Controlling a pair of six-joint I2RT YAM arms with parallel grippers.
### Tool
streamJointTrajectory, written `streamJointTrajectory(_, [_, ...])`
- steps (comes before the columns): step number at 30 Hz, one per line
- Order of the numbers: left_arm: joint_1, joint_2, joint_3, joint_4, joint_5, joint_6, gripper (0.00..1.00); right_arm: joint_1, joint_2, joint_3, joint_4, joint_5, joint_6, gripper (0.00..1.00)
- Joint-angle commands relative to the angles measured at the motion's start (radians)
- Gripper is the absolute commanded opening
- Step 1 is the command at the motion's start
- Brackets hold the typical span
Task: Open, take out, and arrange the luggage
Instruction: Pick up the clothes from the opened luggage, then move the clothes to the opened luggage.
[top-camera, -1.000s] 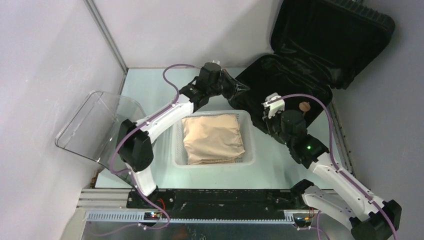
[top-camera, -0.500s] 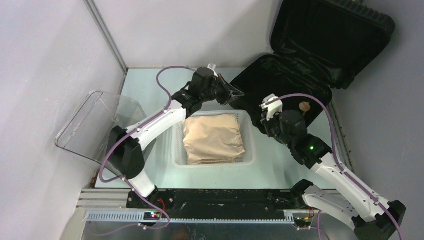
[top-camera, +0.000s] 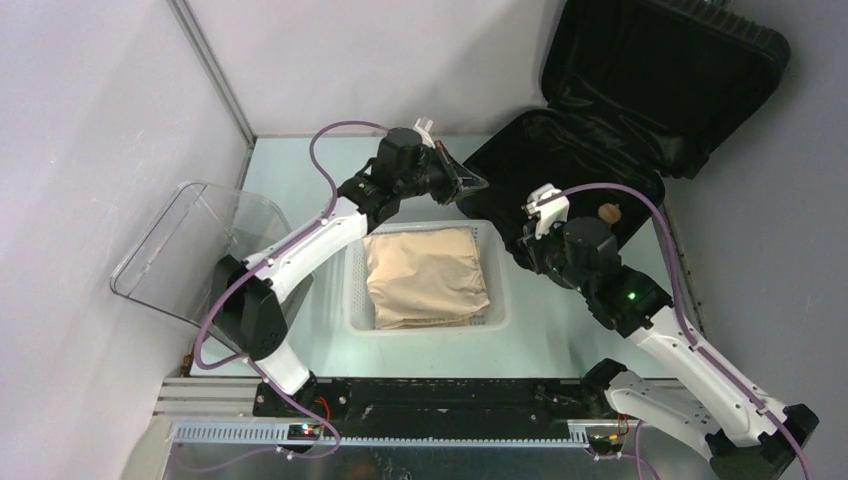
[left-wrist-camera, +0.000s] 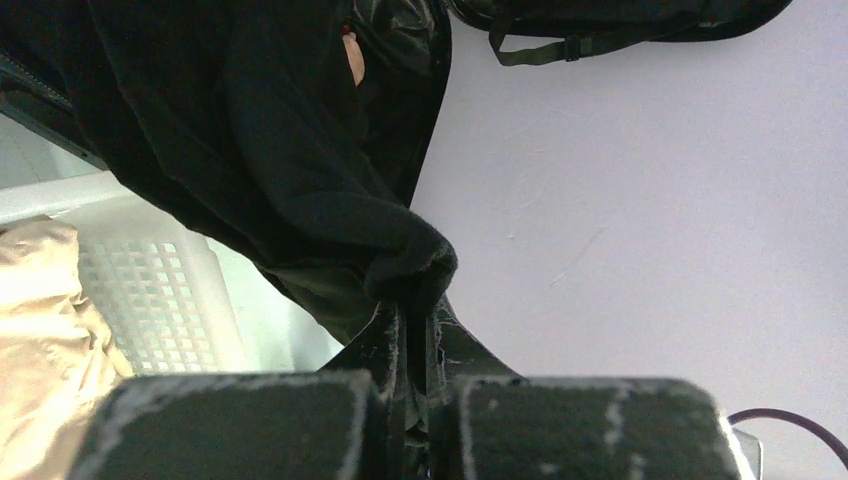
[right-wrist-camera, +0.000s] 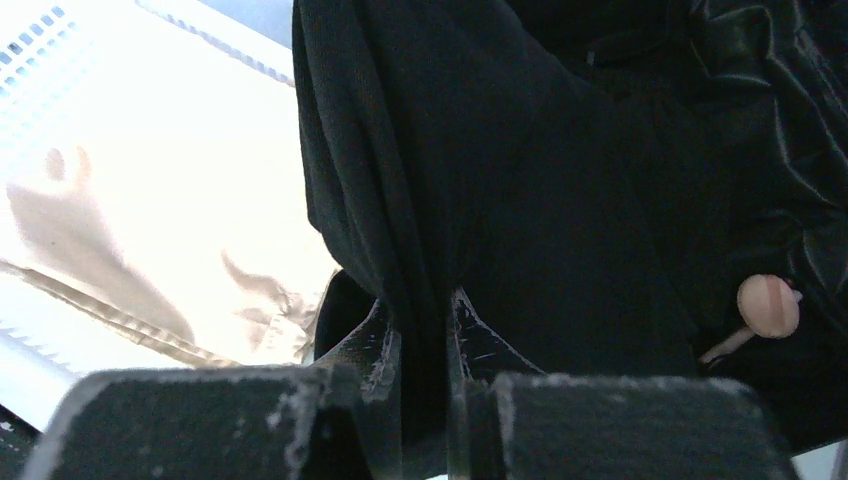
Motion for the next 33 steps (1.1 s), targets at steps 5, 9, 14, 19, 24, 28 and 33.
streamJointTrajectory(5, [0.055,-0.071,0.079,-0.011,-0.058,0.102,0.00,0.012,-0.040,0.111,-0.039,-0.068,0.043,0.00])
streamJointTrajectory(9, [0.057,-0.107,0.059,-0.080,-0.032,0.179,0.00,0.045,-0.047,0.135,-0.082,-0.096,0.099,0.00])
streamJointTrajectory(14, [0.070,-0.175,-0.047,-0.091,0.039,0.246,0.00,0.158,-0.026,0.135,-0.105,-0.060,0.205,0.00])
streamJointTrajectory(19, [0.106,-0.236,-0.152,-0.158,0.086,0.356,0.00,0.319,0.075,0.129,-0.016,0.034,0.283,0.00])
streamJointTrajectory(24, [0.173,-0.254,-0.240,-0.223,0.123,0.468,0.00,0.422,0.207,0.073,0.152,0.077,0.342,0.00])
streamJointTrajectory(28, [0.207,-0.256,-0.280,-0.220,0.156,0.505,0.00,0.456,0.328,0.067,0.244,0.126,0.340,0.00])
streamJointTrajectory(33, [0.215,-0.248,-0.273,-0.262,0.142,0.550,0.00,0.471,0.397,0.067,0.299,0.128,0.367,0.01])
